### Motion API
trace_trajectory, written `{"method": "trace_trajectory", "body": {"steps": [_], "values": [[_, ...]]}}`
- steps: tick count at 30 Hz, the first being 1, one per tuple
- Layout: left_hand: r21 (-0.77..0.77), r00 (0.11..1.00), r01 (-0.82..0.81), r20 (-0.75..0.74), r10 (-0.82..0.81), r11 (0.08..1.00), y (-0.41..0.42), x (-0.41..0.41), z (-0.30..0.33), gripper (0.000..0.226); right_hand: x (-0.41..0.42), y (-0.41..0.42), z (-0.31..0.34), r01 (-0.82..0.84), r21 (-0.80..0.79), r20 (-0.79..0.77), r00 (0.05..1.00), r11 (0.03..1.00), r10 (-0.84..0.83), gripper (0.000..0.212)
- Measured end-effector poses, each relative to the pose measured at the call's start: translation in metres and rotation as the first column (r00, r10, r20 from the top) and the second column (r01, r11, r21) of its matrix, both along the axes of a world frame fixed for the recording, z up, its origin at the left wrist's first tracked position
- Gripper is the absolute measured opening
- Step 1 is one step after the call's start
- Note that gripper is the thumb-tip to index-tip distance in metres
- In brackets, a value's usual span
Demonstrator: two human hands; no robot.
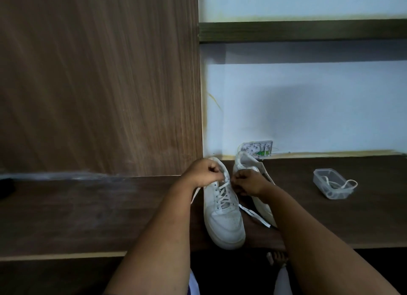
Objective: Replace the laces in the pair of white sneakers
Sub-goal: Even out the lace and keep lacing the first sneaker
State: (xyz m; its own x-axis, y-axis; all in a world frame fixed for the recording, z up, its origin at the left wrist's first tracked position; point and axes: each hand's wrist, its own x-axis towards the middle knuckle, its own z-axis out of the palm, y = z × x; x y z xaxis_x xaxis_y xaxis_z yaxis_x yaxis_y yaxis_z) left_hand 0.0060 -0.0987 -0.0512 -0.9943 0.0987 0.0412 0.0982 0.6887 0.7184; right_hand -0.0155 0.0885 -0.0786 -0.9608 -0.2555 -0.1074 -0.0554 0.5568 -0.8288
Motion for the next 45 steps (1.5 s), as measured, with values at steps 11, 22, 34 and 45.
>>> {"method": "trace_trajectory", "body": {"steps": [11,22,34,45], "values": [[-0.233,0.996,-0.066,0.043,0.078,0.97,-0.022,0.017,0.021,0.011,0.018,-0.01,0.001,-0.059,0.346,-0.161,0.979,0.936,0.121,0.026],[-0.351,0.97,-0.082,0.186,0.155,0.933,-0.007,0.024,0.022,0.03,0.03,-0.018,0.006,-0.031,0.354,-0.147,0.985,0.935,0.089,0.048],[-0.134,0.872,-0.486,-0.138,0.469,0.864,-0.017,0.024,0.032,0.018,0.029,-0.023,0.012,-0.029,0.519,-0.101,0.99,0.854,0.096,0.057],[-0.086,0.919,-0.391,0.019,0.394,0.916,-0.029,0.023,0.042,0.045,0.029,0.017,0.035,-0.003,-0.119,0.198,0.98,0.993,0.027,0.027]]}}
